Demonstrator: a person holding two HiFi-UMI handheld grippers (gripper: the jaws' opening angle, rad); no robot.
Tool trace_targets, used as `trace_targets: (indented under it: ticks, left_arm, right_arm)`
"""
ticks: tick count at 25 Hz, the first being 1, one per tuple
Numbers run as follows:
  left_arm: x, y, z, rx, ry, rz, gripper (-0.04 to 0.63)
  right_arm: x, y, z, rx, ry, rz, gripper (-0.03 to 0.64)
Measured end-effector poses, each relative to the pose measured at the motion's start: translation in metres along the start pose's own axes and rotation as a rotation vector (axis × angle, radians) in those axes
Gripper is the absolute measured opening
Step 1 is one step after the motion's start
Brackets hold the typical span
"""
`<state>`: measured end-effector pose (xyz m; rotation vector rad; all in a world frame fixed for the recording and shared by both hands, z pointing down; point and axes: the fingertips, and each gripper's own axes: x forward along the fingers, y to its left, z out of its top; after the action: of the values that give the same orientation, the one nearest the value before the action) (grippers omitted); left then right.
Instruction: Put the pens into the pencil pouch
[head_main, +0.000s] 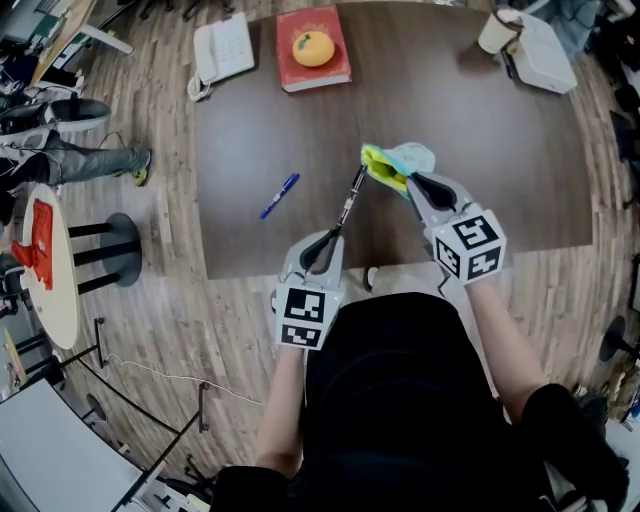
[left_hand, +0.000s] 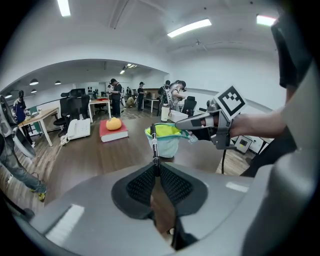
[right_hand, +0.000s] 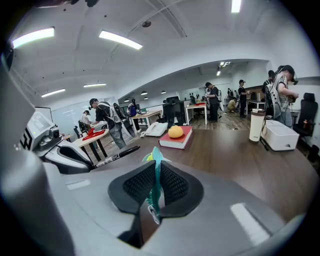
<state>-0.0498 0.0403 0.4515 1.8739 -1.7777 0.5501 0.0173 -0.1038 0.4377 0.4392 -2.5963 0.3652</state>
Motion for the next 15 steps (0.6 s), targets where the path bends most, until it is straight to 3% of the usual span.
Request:
trace_targets:
  ticks: [15]
  left_arm:
    - [0.017,-0.023,0.009,0.048,0.046,-0.074,0.032]
  right_arm:
    - [-0.003,-0.002,-0.004,-0.016,0.007,0.008,0.038]
